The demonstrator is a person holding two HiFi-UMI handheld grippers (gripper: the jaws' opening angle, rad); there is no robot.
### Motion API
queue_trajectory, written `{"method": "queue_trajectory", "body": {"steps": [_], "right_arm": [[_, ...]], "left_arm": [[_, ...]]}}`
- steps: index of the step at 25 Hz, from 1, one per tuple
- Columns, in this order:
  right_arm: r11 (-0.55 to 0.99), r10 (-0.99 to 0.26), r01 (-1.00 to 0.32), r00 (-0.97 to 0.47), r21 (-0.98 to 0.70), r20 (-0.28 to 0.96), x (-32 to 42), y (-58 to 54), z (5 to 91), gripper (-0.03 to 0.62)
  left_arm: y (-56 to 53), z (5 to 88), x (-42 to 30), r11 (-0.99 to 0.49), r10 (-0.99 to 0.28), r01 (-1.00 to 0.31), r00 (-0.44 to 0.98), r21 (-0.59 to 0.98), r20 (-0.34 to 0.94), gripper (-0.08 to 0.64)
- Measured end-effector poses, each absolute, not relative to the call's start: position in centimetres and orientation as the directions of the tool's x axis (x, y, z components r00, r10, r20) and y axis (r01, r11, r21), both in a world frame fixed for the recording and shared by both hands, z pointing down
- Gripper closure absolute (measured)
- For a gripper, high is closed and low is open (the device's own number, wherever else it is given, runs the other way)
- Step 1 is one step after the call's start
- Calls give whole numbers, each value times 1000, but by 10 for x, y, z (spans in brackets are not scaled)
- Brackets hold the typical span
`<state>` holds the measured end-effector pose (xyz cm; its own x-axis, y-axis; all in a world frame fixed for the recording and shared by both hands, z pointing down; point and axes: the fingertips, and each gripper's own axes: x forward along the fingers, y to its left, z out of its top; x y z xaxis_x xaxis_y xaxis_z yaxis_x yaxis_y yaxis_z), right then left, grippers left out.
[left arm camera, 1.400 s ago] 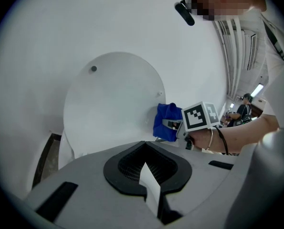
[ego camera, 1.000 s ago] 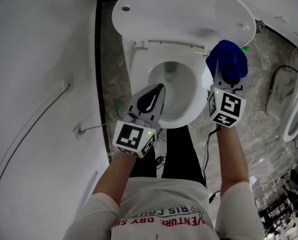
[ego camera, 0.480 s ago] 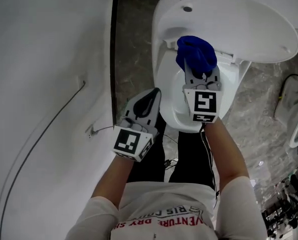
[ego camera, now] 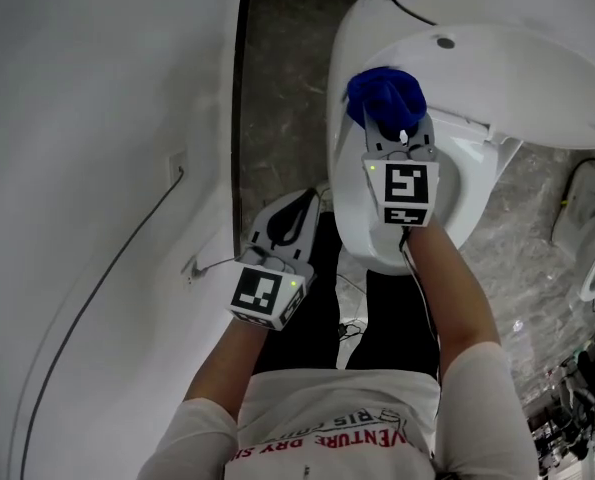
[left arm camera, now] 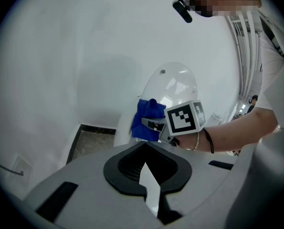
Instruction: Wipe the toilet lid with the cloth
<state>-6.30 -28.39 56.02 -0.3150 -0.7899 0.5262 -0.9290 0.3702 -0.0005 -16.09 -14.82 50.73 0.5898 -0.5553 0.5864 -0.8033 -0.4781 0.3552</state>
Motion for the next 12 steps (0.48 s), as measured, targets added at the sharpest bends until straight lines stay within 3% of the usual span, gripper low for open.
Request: {"method": "queue_trajectory", "body": {"steps": [12], "right_arm": [[310,-786,-951,-254,4,564,-15,-285,578,499]], "left_arm": [[-160,505,-126,-519,-536,-772,629,368,563,554]]}}
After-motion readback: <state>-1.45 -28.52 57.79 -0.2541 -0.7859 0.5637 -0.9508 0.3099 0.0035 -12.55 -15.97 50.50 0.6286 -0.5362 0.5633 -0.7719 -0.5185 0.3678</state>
